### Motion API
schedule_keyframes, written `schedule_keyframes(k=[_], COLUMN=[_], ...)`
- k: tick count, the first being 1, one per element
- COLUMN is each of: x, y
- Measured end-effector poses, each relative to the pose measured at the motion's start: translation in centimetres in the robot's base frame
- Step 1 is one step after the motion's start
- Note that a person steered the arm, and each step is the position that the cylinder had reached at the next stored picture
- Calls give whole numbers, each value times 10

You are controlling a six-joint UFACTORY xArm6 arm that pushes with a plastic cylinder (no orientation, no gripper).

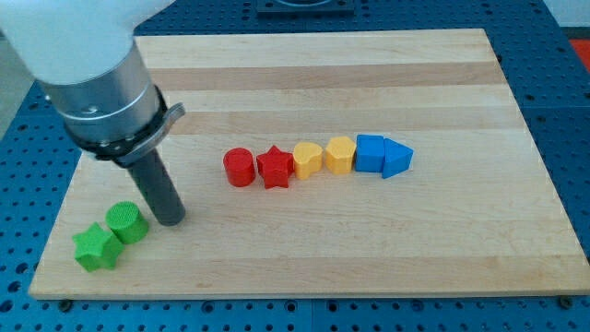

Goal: Push the red circle into the red star

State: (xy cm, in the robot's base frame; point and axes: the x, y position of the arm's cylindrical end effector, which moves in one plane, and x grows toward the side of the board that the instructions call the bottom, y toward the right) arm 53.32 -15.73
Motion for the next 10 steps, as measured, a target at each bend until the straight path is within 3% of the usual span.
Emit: schedule_keyframes(k=[3, 10], x=[-36, -52], y=[6, 6])
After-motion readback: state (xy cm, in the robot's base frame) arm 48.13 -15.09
